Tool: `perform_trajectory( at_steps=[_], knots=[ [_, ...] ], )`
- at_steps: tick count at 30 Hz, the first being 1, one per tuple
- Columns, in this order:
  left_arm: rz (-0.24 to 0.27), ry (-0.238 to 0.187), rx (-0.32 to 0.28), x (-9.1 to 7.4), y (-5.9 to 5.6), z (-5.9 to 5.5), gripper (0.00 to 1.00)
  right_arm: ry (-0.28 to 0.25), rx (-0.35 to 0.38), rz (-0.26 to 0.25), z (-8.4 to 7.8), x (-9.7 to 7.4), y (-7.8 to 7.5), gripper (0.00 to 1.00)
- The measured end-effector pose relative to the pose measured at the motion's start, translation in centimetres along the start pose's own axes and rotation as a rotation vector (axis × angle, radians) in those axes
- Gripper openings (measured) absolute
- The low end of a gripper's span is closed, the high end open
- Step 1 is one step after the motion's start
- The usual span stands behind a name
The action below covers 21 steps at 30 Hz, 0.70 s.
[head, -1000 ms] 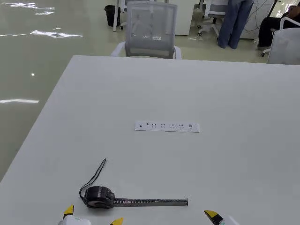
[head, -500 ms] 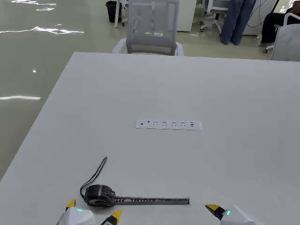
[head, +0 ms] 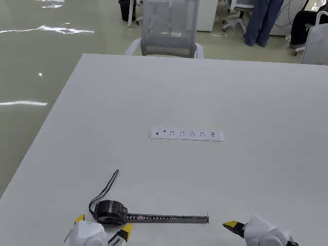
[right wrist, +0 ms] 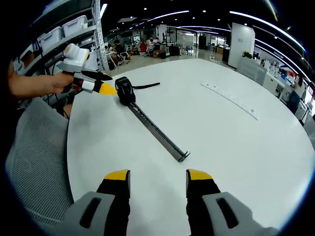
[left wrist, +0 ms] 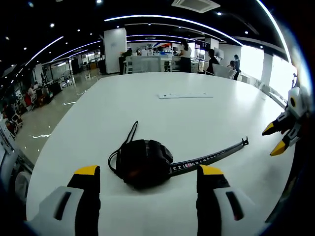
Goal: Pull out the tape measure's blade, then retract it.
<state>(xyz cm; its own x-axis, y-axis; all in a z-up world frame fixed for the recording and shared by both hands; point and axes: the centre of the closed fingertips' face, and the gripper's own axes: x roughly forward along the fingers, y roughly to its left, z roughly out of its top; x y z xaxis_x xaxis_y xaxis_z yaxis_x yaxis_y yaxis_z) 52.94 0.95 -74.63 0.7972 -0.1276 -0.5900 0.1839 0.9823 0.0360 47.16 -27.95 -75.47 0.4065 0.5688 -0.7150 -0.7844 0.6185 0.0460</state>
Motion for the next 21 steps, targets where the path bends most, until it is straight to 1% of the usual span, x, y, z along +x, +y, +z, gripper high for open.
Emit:
perform_trajectory(
  at_steps=[5,6,13,17,21],
  knots=[
    [0.01,-0.001,-0.01,0.7,0.2,0.4,0.77,0.027,-0.022,0.026,-0.2,0.5,-0.4,0.44],
    [0.015,0.0,-0.01,0.9,0.3,0.3,0.77,0.032,-0.026,0.036,-0.2,0.6,-0.3,0.44],
    [0.034,0.013,-0.035,1.6,0.8,0.0,0.75,0.071,-0.083,0.057,-0.6,1.3,-1.0,0.42],
    [0.05,0.004,-0.048,1.8,1.1,0.2,0.73,0.075,-0.097,0.079,-0.4,1.6,-1.4,0.41],
    [0.058,0.012,-0.064,2.4,1.3,0.2,0.72,0.086,-0.119,0.095,-0.2,1.9,-2.1,0.39]
  ],
)
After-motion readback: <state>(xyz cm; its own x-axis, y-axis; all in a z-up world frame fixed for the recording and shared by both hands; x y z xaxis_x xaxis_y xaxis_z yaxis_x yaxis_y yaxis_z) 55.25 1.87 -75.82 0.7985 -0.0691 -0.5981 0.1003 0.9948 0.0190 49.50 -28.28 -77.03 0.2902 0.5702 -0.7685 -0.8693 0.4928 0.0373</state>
